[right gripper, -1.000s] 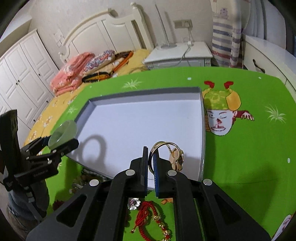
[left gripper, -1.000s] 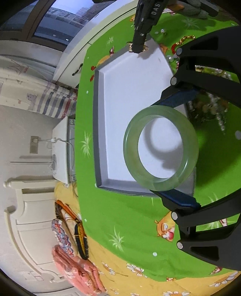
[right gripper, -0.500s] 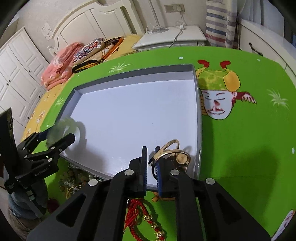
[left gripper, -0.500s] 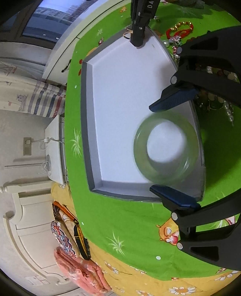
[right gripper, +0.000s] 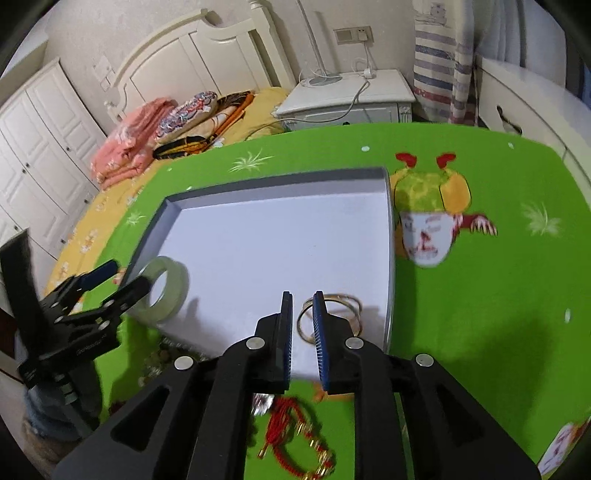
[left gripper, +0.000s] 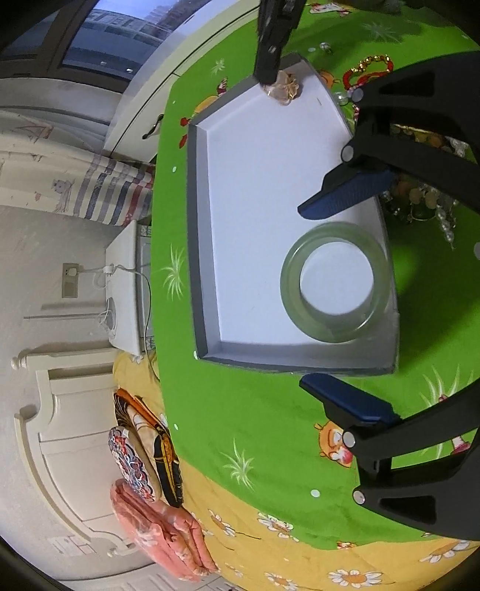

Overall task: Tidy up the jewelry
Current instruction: 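Lower the jade bangle into the box and open the left tool while the right tool releases the ring there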

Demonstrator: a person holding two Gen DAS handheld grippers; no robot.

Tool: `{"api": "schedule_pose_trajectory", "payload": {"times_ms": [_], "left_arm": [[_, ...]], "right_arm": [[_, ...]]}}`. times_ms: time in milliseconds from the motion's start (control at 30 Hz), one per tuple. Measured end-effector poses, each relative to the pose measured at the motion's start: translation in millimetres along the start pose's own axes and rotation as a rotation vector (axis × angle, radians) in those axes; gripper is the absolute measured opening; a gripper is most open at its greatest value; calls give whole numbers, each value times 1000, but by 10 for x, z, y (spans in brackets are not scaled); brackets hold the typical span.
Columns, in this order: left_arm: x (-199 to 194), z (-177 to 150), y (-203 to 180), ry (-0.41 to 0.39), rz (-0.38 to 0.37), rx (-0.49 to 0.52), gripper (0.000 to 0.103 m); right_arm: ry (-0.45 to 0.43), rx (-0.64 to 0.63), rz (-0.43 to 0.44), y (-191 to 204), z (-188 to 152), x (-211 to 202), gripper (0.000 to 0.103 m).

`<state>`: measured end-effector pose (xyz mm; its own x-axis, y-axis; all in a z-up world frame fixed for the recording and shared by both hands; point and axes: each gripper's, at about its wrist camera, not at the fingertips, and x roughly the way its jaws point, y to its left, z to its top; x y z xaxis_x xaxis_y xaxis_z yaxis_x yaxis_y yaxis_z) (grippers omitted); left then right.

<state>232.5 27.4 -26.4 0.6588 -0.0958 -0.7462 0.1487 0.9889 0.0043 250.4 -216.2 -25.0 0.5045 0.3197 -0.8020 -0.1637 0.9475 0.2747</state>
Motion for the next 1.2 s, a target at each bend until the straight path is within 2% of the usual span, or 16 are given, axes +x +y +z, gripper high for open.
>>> {"api": "schedule_pose_trajectory", "payload": {"times_ms": [100,200,400,433,500,533,567,633,733,900,1067,1200], "left_arm": [[-61,-59,16,-4,2,-5,83],[-118,-136,57,-7,17,2,85],[-277,-286,224,-25,22,-37,88],[-318,-309,255,-31,14,-52,89],[-389,-344,311,-41,-1,-79,90],[-442,-371,340,-48,-8,-97,91],[-470,-376,346,-51,-10,-104,91],[-557,-420,371,-56,-14,-120,91],[-676,-501,398,-64,-26,-140,94],[-832,-680,448,-74,-29,-177,95],[-910,-953,420,-55,-45,-190,95],[-974,-1211,322,-41,-61,-160,95]], "right_arm": [[8,13,-62,-97,131,136,17],[28,59,-28,-204,130,165,17],[-1,45,27,-135,8,-52,18],[-8,34,27,-118,-16,-100,21],[-28,12,29,-87,-48,-176,43],[-68,-9,27,-62,-75,-255,67],[-87,-27,17,-38,-95,-299,68],[-120,-72,-9,28,-169,-409,68],[-147,-83,1,35,-332,-531,68],[-159,-103,-20,-13,-701,-587,67],[-119,-154,-73,-32,-1034,-490,53],[-108,-137,-30,-59,-1190,-496,52]]}}
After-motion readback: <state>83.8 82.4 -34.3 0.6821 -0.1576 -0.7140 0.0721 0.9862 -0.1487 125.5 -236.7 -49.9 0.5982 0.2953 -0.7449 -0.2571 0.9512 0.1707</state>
